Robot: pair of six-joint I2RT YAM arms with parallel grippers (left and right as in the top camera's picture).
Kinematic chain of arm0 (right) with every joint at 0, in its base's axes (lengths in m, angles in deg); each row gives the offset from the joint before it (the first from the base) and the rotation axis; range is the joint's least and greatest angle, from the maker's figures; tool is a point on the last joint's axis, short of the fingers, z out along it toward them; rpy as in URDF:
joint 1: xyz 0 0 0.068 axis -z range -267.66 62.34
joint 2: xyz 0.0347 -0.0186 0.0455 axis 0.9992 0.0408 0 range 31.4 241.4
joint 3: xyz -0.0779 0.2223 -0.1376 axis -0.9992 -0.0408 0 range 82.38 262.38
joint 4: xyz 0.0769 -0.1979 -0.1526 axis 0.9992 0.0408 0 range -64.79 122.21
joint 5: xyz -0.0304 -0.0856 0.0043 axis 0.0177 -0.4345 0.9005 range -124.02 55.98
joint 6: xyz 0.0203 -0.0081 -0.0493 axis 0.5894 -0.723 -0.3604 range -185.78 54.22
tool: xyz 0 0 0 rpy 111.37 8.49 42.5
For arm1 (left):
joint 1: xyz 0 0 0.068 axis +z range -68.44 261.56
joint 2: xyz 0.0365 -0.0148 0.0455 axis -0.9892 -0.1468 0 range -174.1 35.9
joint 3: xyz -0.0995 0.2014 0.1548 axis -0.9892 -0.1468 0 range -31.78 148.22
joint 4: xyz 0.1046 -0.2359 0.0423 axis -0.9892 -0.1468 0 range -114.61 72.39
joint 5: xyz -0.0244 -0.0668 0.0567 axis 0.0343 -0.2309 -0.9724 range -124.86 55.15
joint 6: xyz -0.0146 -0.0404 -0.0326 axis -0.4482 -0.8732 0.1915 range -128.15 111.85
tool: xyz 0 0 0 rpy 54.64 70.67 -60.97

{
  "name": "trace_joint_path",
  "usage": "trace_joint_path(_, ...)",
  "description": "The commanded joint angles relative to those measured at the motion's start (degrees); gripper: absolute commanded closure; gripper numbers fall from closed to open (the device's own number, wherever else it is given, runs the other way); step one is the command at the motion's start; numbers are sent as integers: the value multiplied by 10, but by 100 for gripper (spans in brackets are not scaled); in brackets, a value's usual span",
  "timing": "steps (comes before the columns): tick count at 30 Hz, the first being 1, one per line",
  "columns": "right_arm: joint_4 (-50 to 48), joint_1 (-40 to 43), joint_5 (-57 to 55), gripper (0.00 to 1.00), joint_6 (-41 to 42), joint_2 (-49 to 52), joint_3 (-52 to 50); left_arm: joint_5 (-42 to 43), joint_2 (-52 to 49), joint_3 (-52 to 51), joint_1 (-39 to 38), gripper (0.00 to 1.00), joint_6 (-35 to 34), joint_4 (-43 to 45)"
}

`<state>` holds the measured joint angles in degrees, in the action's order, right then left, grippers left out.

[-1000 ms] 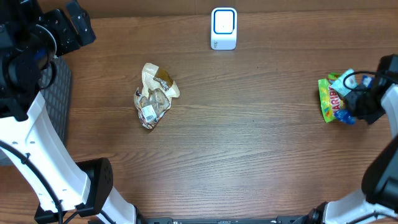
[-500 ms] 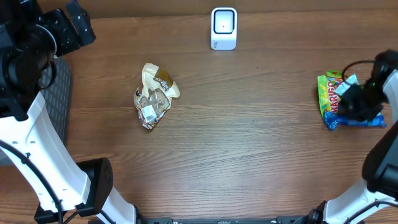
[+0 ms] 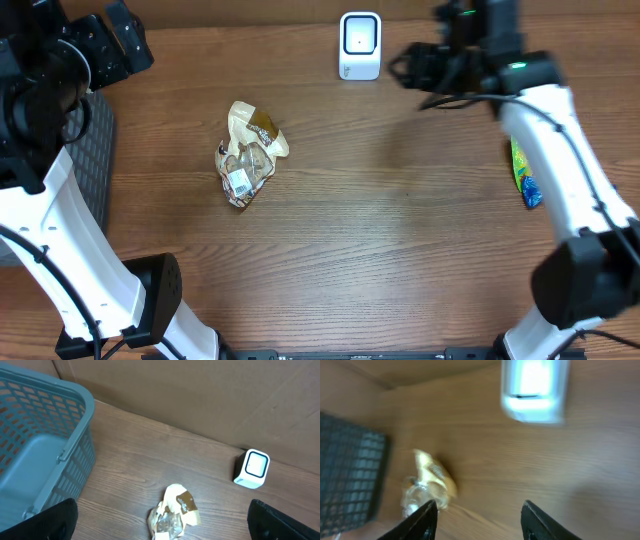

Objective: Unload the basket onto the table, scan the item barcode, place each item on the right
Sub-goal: 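Move the right gripper to the brown cookie bag and grasp it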

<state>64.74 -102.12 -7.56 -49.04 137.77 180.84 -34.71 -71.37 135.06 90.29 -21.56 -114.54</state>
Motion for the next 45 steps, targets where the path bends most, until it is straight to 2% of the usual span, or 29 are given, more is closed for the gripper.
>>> trace_joint_path(1,-77,-78,7,46,47,59,-6,-7,-3,2,2,0,-3,1)
trace_joint_path(7,-174,-155,-13,46,82,162,-6,-7,-3,2,2,0,-3,1)
trace_joint_path(13,-270,-207,-16,44,81,231,-6,-7,-3,2,2,0,-3,1)
trace_joint_path(18,-353,-217,-27,38,14,245,-6,-7,-3,2,2,0,-3,1)
trace_joint_path(21,-357,-217,-35,34,-31,249,-6,-7,-3,2,2,0,-3,1)
trace_joint_path(27,-334,-230,-35,35,-57,280,-6,-7,-3,2,2,0,-3,1)
trace_joint_path(33,-316,-231,-44,51,-45,302,-6,-7,-3,2,2,0,-3,1)
trace_joint_path(35,-304,-231,-45,67,-45,302,-6,-7,-3,2,2,0,-3,1)
trace_joint_path(36,-294,-231,-40,87,-30,301,-4,-7,-3,2,2,0,-3,1)
trace_joint_path(38,-277,-227,-15,96,-15,296,0,-7,-3,2,2,0,-3,1)
trace_joint_path(42,-182,-199,15,96,31,263,18,-7,-3,2,2,0,-3,1)
trace_joint_path(45,-49,-158,-4,96,84,212,21,-7,-3,2,2,0,-3,1)
